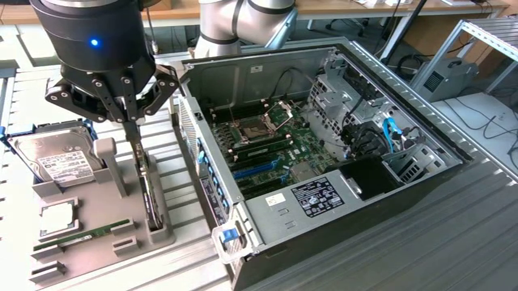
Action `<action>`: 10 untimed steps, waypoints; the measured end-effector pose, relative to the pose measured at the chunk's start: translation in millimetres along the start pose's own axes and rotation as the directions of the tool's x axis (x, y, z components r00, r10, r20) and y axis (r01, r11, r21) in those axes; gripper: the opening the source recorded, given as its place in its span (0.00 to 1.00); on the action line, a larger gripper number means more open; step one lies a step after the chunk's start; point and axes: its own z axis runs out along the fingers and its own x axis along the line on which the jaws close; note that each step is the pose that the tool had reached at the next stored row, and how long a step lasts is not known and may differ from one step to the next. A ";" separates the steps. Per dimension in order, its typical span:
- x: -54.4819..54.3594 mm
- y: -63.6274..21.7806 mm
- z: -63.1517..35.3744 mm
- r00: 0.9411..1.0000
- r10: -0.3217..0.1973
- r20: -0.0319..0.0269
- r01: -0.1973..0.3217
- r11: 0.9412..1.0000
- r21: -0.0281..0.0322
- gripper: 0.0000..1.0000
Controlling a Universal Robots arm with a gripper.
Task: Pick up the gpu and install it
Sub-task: 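Reach for the gpu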
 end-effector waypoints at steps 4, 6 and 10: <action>-0.2 -2.0 -0.1 1.000 0.000 0.000 0.000 1.000 0.000 0.11; -0.2 -2.9 -0.1 1.000 0.000 0.000 0.000 1.000 0.000 0.11; -0.4 -4.8 -0.2 1.000 0.000 0.000 0.000 1.000 0.000 0.11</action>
